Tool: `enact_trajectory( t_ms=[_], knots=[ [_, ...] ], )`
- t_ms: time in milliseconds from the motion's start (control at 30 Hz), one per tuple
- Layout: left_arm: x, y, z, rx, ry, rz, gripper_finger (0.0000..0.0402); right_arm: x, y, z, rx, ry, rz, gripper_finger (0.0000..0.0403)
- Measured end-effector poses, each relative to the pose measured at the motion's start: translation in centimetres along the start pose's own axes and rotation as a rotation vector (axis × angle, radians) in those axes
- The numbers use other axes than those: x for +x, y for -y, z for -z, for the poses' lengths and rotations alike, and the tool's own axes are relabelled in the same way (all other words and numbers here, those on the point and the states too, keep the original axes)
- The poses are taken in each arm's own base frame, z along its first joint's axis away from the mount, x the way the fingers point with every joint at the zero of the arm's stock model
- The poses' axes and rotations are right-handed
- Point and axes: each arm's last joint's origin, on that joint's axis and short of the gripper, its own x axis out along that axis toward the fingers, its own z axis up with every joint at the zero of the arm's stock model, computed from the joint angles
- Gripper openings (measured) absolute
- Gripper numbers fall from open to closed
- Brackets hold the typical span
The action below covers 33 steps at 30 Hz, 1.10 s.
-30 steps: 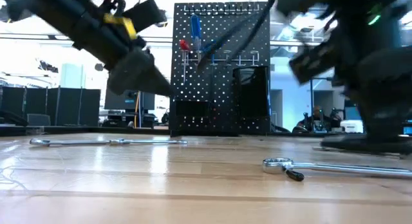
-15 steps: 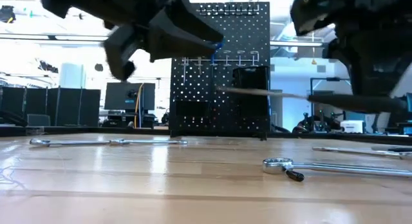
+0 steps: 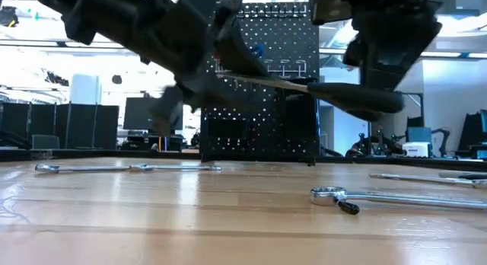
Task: Hang tools onto peg board
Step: Hang the black scissors on the pegboard
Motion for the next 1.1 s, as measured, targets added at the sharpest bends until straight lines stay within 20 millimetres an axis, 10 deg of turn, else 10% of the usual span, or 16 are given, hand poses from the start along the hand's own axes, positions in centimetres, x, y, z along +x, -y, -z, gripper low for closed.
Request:
enact_trajectory(
  t_ms=[500,1100],
  knots=[
    [0.72,0.57,-0.20,-0.105,-0.073,-0.038,0.0007,-0.01,-0.08,-0.30,0.002,0.018,-0.024,0.0074],
    [0.71,0.73,-0.15,-0.311,-0.069,-0.034,0.0000,-0.06,-0.15,-0.49,-0.032,0.040,-0.031,0.0182]
  ],
)
